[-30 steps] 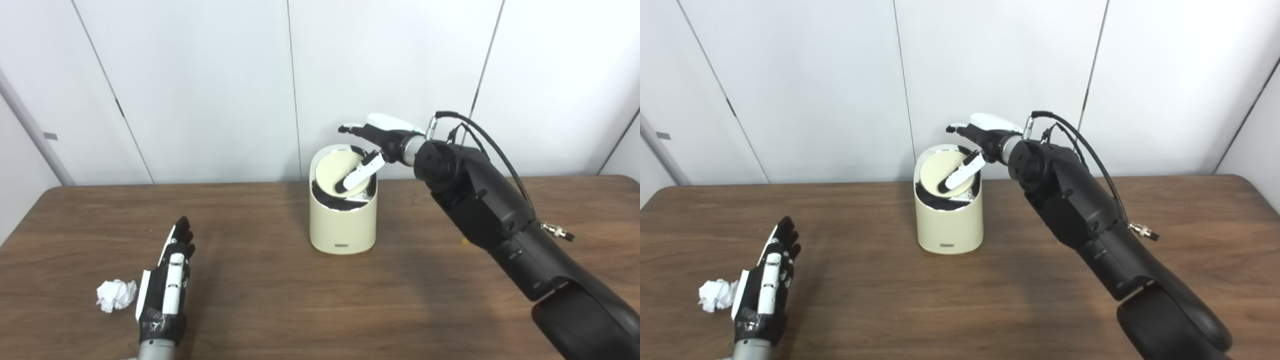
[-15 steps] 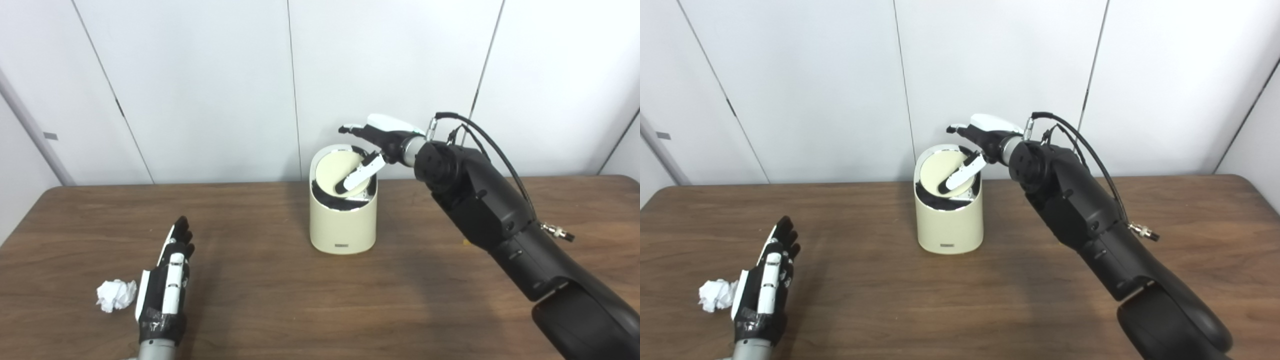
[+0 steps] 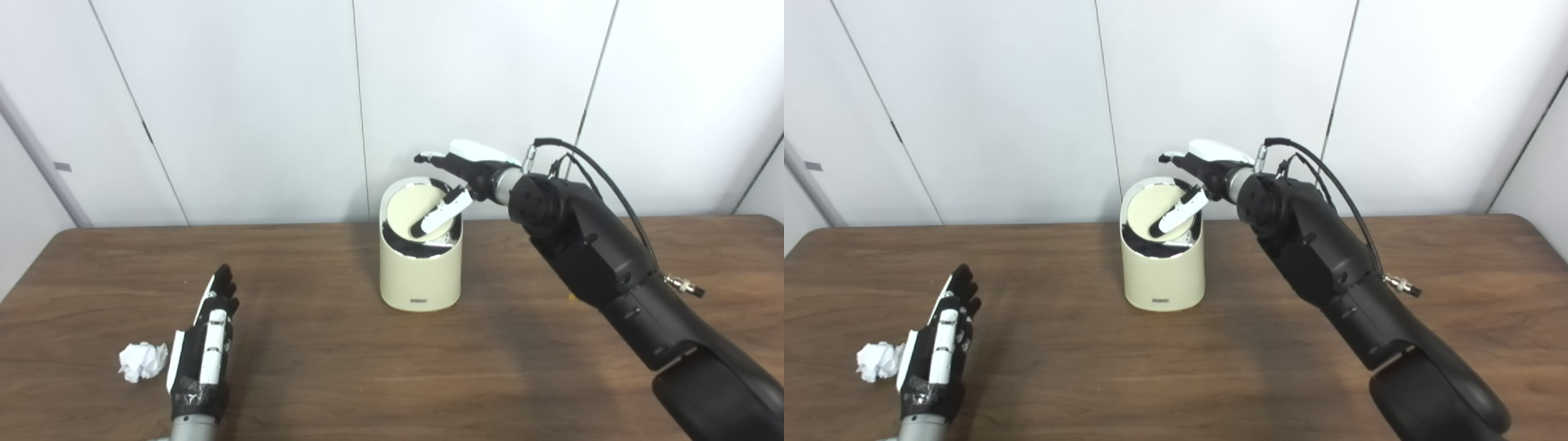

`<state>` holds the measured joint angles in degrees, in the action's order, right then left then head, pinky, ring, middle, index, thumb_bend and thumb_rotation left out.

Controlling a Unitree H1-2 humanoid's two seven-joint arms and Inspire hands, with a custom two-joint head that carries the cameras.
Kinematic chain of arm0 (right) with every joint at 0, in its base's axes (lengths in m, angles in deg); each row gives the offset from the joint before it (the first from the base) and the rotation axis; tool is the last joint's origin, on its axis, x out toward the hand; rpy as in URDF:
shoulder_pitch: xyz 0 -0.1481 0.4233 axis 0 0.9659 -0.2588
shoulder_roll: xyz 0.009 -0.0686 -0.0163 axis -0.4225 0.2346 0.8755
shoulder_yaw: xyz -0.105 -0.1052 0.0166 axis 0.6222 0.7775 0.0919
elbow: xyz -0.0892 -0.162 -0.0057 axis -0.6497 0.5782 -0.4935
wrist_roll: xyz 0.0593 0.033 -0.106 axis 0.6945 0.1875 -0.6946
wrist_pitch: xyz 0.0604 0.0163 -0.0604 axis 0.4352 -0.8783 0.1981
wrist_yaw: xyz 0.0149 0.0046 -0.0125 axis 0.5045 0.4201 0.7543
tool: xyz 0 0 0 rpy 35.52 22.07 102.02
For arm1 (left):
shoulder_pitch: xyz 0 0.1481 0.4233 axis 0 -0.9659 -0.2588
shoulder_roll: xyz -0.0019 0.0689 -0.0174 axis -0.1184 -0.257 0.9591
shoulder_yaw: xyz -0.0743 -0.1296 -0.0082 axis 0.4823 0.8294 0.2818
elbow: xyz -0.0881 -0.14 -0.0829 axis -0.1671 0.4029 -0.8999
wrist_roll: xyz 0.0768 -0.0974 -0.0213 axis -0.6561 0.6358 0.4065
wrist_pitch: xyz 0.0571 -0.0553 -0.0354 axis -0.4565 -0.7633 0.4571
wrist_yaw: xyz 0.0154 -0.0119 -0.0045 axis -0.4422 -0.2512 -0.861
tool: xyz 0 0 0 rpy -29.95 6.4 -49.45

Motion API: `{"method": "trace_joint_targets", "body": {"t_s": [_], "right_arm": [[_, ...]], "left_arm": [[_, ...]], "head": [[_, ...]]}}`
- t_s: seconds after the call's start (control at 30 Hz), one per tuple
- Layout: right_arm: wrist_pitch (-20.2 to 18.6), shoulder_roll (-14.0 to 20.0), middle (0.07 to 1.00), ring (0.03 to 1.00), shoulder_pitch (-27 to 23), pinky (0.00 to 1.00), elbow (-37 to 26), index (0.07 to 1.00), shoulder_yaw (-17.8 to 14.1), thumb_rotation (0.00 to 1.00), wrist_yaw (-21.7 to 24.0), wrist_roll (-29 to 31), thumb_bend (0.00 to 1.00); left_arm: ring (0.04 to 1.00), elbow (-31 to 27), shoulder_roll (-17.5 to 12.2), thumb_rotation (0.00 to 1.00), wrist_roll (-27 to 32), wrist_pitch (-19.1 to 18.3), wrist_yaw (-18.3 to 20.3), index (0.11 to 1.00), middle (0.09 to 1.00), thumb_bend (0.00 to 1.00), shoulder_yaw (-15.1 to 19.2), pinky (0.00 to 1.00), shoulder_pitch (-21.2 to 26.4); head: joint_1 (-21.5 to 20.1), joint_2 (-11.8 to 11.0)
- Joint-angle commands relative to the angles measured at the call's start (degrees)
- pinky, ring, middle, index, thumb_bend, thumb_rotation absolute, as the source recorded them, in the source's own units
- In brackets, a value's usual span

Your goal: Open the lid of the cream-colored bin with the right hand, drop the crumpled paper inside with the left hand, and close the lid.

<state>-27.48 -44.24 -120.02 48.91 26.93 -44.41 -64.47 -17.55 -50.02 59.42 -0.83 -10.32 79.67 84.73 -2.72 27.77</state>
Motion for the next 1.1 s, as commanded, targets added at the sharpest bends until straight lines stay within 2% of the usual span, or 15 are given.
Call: {"method": "trace_joint_targets", "body": {"t_s": [0.0,0.23,0.43,0.6,0.8,0.9,1.07], "right_arm": [[0.7,1.3,0.956,0.949,-1.7,0.98,-2.2,0.946,-1.2,0.45,-0.8,0.1,0.87],[0.6,2.3,0.957,0.938,-2.3,0.92,-5.2,0.947,-2.7,0.48,-0.5,0.3,0.86],[0.1,2.5,0.967,0.948,-2.3,0.92,-6.9,0.949,-4.1,0.48,0.0,1.1,0.86],[-0.9,2.6,0.958,0.934,-2.0,0.85,-7.8,0.945,-5.1,0.47,0.2,1.3,0.87],[-0.2,4.0,0.966,0.941,-0.9,0.86,-7.9,0.952,-6.9,0.46,-0.2,2.6,0.87],[-0.9,4.9,0.965,0.926,-0.3,0.82,-8.4,0.953,-7.6,0.47,-0.3,2.8,0.88],[-1.5,6.6,0.974,0.953,1.3,0.86,-10.5,0.956,-8.7,0.47,0.4,3.9,0.87]], "left_arm": [[1.000,4.3,2.3,0.87,0.2,0.6,0.3,0.986,1.000,0.33,-1.6,1.00,-2.7],[1.000,4.6,2.7,0.88,-0.1,0.7,0.0,0.986,0.998,0.32,-1.6,1.00,-2.6],[1.000,5.1,2.8,0.88,-0.1,1.3,0.2,0.992,1.000,0.32,-1.7,1.00,-2.5],[1.000,5.2,2.7,0.87,-0.2,1.6,0.2,0.988,0.999,0.32,-1.6,1.00,-2.5],[1.000,5.3,2.7,0.87,0.2,1.6,0.3,0.991,1.000,0.33,-1.4,1.00,-2.6],[1.000,5.5,2.6,0.85,0.0,1.8,0.2,0.985,0.998,0.34,-1.3,1.00,-2.5],[1.000,5.7,2.4,0.85,0.2,1.7,0.2,0.982,0.996,0.35,-1.1,1.00,-2.3]], "head": [[-0.2,0.0],[-0.3,0.0],[-0.2,-0.1],[-0.2,-0.1],[-0.6,0.0],[-0.8,0.0],[-1.1,0.1]]}}
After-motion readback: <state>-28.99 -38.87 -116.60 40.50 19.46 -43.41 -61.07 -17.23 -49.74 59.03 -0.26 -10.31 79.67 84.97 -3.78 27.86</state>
